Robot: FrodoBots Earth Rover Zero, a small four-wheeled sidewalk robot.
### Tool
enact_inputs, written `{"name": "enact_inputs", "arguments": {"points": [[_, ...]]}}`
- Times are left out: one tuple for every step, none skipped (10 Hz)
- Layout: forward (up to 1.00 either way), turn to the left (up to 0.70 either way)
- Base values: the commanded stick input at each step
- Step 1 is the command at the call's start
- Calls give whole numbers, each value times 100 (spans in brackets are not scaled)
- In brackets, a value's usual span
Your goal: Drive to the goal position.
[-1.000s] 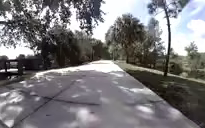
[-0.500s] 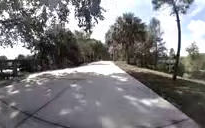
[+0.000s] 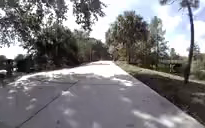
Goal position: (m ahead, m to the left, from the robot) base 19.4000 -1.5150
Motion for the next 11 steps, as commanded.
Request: {"name": "enact_inputs", "arguments": {"points": [[85,0],[85,0],[85,0],[85,0],[85,0],[85,0],[85,0],[85,0],[85,0],[85,0],[85,0]]}}
